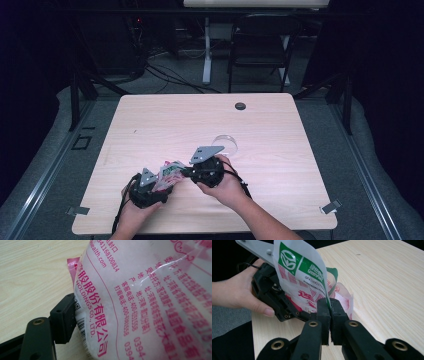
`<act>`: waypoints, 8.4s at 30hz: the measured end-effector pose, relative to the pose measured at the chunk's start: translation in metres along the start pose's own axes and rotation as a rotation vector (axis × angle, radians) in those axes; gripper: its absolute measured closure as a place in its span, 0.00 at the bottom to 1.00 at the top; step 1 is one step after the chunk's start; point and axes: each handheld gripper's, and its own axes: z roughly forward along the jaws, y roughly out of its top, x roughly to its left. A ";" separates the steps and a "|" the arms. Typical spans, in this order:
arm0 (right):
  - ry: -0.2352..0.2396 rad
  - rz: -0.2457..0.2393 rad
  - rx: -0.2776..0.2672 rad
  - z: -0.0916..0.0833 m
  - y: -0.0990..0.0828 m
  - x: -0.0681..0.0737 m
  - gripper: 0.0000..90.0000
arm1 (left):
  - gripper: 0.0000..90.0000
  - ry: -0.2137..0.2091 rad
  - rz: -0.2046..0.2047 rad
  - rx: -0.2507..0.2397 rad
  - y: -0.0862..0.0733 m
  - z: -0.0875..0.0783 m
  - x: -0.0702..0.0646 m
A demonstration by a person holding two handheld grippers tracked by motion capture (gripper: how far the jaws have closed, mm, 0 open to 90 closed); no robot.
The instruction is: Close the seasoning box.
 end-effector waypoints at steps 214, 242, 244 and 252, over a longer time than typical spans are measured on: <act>0.130 0.160 -0.172 -0.062 -0.031 -0.009 1.00 | 0.68 0.354 0.481 -0.111 0.068 -0.025 -0.044; 0.037 0.176 -0.172 -0.076 -0.043 -0.018 1.00 | 0.68 0.389 0.558 -0.148 0.078 -0.006 -0.059; 0.033 0.175 -0.168 -0.076 -0.045 -0.017 1.00 | 0.68 0.389 0.560 -0.136 0.077 -0.006 -0.059; 0.026 0.170 -0.162 -0.075 -0.049 -0.018 1.00 | 0.68 0.410 0.584 -0.137 0.075 -0.004 -0.062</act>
